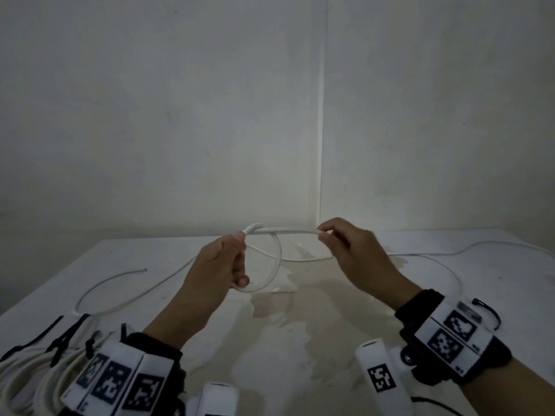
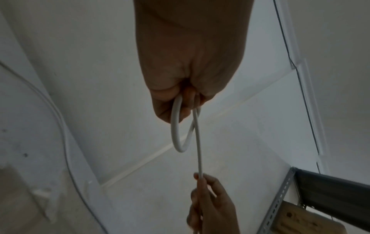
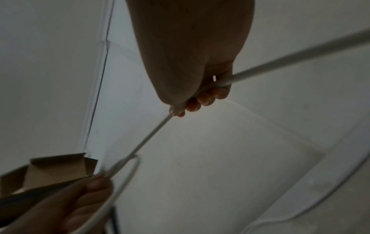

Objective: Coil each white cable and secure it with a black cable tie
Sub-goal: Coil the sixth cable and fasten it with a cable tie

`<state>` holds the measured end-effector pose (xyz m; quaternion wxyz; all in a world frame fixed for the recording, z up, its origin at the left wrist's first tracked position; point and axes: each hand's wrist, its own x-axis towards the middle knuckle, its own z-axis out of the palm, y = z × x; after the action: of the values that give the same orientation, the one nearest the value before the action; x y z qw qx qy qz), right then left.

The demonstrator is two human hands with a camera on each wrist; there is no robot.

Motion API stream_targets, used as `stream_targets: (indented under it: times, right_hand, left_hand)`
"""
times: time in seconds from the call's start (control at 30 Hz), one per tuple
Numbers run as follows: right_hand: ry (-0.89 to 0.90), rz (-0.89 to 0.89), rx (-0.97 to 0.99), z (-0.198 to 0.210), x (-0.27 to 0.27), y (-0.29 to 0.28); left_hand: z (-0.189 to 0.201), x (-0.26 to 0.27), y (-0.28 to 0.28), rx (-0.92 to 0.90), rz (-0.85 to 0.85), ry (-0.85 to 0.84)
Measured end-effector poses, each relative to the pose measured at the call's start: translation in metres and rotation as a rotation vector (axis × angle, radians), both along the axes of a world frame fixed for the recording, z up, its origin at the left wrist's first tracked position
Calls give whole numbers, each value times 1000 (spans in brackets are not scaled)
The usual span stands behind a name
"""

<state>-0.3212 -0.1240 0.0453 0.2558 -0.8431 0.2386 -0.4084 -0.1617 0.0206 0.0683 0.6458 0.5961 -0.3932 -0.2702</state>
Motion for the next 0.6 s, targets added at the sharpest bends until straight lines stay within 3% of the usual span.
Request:
stream_targets:
  times: [0.1, 0.23, 0.47, 0.6]
  right_hand:
    - [33, -142, -80, -3, -10, -23]
    - [266, -199, -249, -15, -2, -36]
    - [390, 55, -809, -38, 28, -15]
    - [311, 192, -975, -37, 40, 6]
  left_hand:
    - [2, 14, 6, -51, 43, 116]
    - [4, 23, 8, -92, 91, 152]
    - [4, 37, 7, -118, 190, 54]
    - [-4, 37, 4, -96, 241, -57]
